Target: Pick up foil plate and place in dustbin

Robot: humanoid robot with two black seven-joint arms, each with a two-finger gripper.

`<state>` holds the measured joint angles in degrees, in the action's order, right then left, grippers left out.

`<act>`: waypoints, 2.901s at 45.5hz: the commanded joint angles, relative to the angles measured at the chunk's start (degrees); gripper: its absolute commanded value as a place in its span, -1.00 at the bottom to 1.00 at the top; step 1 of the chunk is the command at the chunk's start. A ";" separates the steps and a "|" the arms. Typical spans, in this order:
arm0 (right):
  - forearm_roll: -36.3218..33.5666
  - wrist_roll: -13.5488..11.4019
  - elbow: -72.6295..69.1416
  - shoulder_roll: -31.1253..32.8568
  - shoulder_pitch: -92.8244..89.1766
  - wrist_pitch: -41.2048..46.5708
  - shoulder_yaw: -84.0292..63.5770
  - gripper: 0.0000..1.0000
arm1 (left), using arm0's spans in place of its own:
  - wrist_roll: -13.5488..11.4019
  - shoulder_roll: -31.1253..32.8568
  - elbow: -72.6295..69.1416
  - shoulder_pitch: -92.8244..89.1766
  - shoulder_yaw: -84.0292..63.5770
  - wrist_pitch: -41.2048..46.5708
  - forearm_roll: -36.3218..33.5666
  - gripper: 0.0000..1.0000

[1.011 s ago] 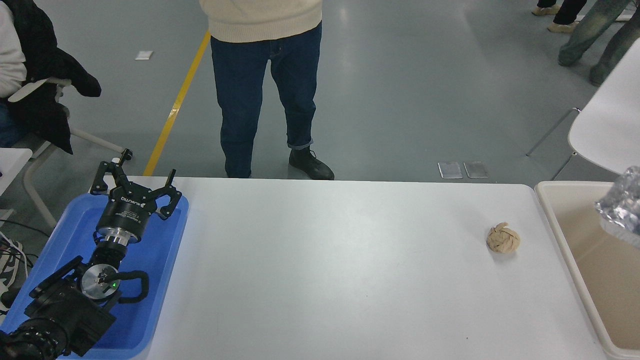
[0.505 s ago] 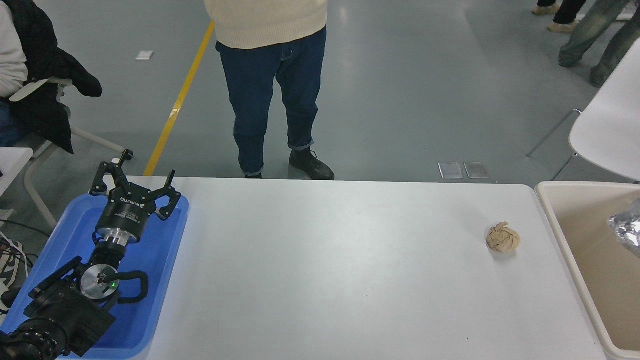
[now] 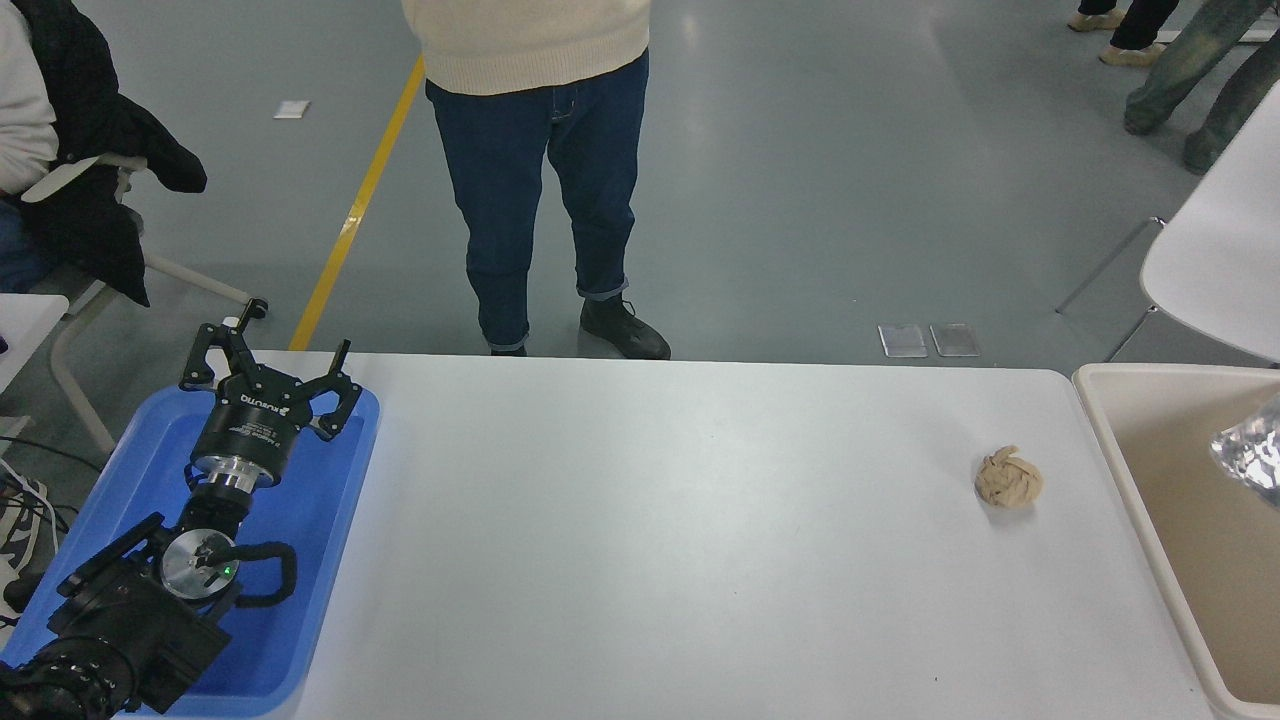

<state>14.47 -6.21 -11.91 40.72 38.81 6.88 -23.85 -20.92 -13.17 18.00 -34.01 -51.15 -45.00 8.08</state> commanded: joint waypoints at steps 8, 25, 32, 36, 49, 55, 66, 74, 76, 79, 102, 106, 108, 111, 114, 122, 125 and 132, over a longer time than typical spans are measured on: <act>-0.23 -2.58 3.39 -4.60 -3.48 -8.73 2.58 -1.00 | 0.00 0.08 0.02 0.00 0.00 0.00 0.00 1.00; 0.47 -2.67 3.30 -5.91 -3.48 -17.25 2.49 0.45 | 0.00 -0.01 0.02 0.00 0.00 0.00 0.00 1.00; 0.38 -2.58 3.12 -6.09 -3.48 -17.52 2.49 0.79 | -0.09 0.08 0.02 0.00 0.00 0.00 0.00 1.00; 0.38 -2.58 2.86 -6.27 -3.48 -17.52 2.49 0.89 | -0.09 -0.01 0.02 0.00 0.00 0.00 0.00 1.00; 2.48 -2.49 -2.31 -5.66 -0.85 -17.52 2.31 0.99 | 0.00 0.08 0.02 0.00 0.00 0.00 0.00 1.00; 9.69 -2.58 -12.50 -0.21 2.31 -17.96 2.31 0.99 | -0.09 -0.01 0.02 0.00 0.00 0.00 0.00 1.00; 14.44 -2.58 -36.84 13.14 12.59 -17.52 2.31 1.00 | 0.00 0.08 0.02 -0.09 0.00 0.00 0.00 1.00; 18.39 -2.49 -51.09 19.31 23.92 -16.99 -5.23 1.00 | 0.00 0.08 0.02 0.00 0.00 0.00 0.00 1.00; 20.41 -2.49 -53.82 19.57 27.70 -16.99 -8.74 1.00 | 0.00 0.08 0.02 -0.09 0.00 0.00 0.00 1.00; 22.17 -2.49 -58.12 19.75 33.50 -16.99 -14.54 1.00 | 0.00 0.08 0.02 0.00 0.00 0.00 0.00 1.00; 21.30 -2.14 -72.29 6.49 69.19 -0.05 -44.09 1.00 | 0.09 0.08 0.02 -0.09 0.00 0.00 -0.09 1.00; 17.45 -2.14 -72.20 3.23 75.08 12.51 -44.97 1.00 | 0.09 0.08 0.02 -0.09 0.00 0.00 -0.09 1.00; 14.02 -2.14 -71.85 1.48 77.72 18.75 -45.06 1.00 | 0.09 0.08 0.02 -0.09 0.00 0.00 -0.09 1.00; 10.15 -2.23 -71.58 -1.25 80.88 25.62 -45.15 1.00 | 0.09 0.08 0.02 -0.09 0.00 0.00 -0.09 1.00; 7.68 -2.23 -71.50 -3.10 83.08 29.84 -44.89 1.00 | 0.09 0.08 0.02 -0.09 0.00 0.00 -0.09 1.00; 6.45 -2.23 -71.85 -5.03 88.44 38.12 -41.81 1.00 | 0.09 0.08 0.02 -0.09 0.00 0.00 -0.09 1.00; 5.92 -2.14 -71.94 -5.39 90.73 38.12 -40.23 1.00 | 0.09 0.08 0.02 -0.09 0.00 0.00 -0.09 1.00; 3.63 -2.23 -71.67 -7.05 94.34 38.12 -38.38 1.00 | 0.09 0.08 0.02 -0.09 0.00 0.00 -0.09 1.00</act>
<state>21.67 -8.41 -83.52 37.02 125.93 39.69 -64.44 -20.83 -13.10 18.02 -34.10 -51.15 -45.00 7.99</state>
